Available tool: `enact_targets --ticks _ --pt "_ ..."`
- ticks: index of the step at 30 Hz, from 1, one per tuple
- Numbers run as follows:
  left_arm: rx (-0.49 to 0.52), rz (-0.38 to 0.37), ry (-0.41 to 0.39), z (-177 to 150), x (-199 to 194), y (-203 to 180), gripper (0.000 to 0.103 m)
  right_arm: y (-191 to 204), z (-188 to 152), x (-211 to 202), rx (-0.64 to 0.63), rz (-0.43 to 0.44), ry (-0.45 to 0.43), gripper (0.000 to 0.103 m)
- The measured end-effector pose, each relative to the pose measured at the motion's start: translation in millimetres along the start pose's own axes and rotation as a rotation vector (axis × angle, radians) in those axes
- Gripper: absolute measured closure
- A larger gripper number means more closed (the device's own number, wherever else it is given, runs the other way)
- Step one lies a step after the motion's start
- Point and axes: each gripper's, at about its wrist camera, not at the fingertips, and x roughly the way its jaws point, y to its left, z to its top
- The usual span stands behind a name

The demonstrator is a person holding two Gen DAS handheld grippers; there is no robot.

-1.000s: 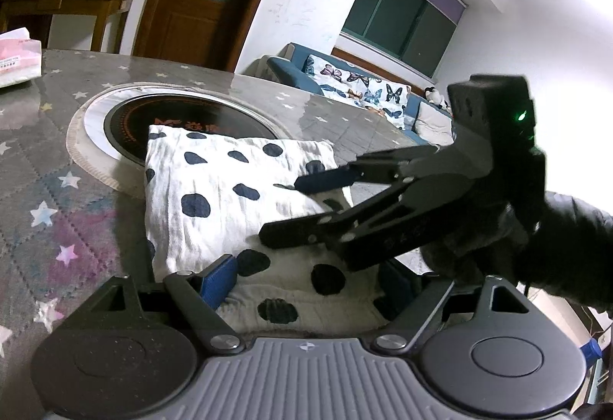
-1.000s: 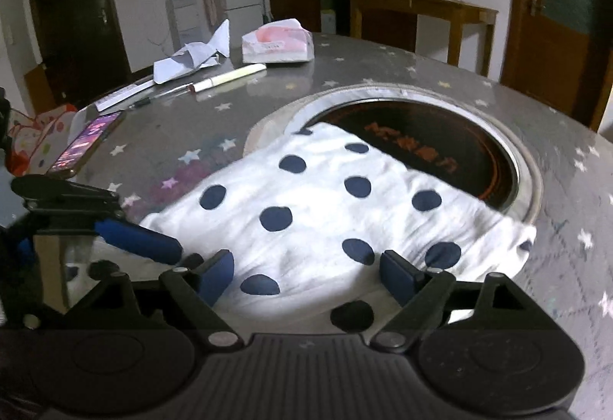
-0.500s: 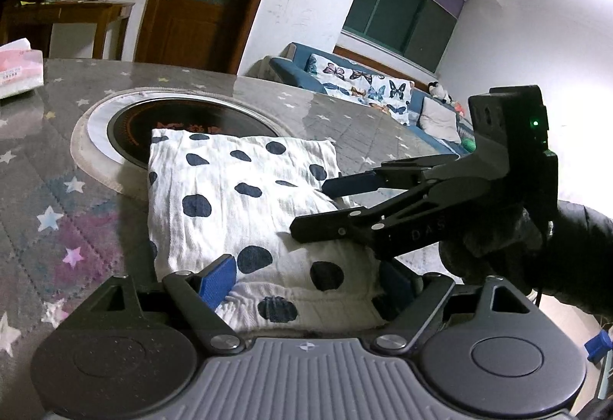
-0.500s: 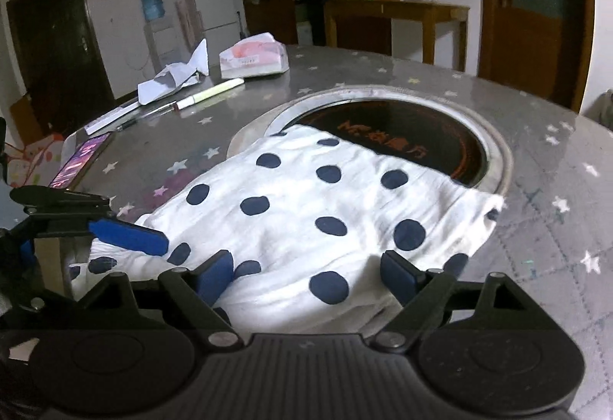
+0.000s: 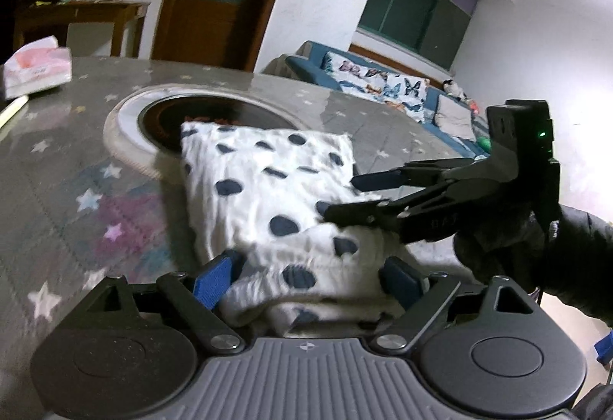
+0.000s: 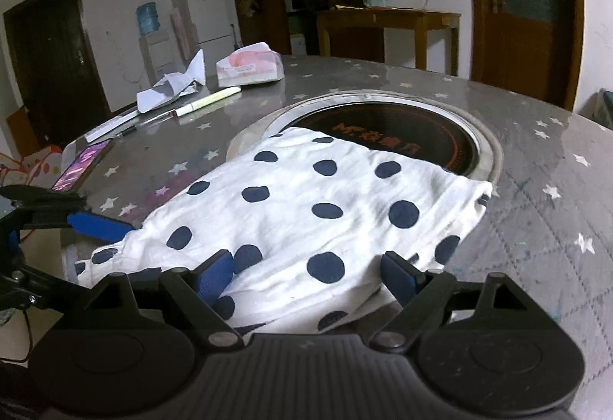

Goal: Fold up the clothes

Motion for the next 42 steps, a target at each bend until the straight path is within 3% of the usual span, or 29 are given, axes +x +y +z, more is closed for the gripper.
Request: enact_targets --ticks 6,12,16,22,24,31,35,42 --pt "-0.034 0.014 0.025 -4.9 -3.3 8.1 0.014 15.8 -1.9 -25.5 -0.035 -0.002 -0.058 0.017" --pt "-0.02 0.045 -0.011 -0.7 -14.2 11.4 0.014 37.7 -15.5 -34.9 -0.062 0.053 -0.055 0.017" --pt "-0.024 0.066 -0.047 4.9 -23.7 16.2 0.014 41.3 -26.3 -31.0 -0.033 0.043 -0.038 0.017" --pt "-0.017 0.082 -0.096 12.7 -32.7 18.9 0.014 49.4 -21.5 -52.6 -0.018 0.025 -0.106 0.017" --pt "-0.015 0.079 -0.116 14.8 -35.7 18.2 0.014 53.0 -22.5 -56.0 -0.003 0.028 -0.092 0.02" --pt "-0.015 0.062 -0.131 7.2 -46.3 16.1 0.014 64.9 -28.5 -66.3 0.064 0.046 -0.049 0.051" --pt "-0.022 0.062 -0.14 4.2 -51.7 17.3 0.014 69.4 -31.9 -66.5 0.114 0.073 -0.029 0.062" --pt "-0.022 0.052 -0.147 2.6 -52.8 17.2 0.014 72.5 -29.9 -62.9 0.147 0.078 -0.036 0.062"
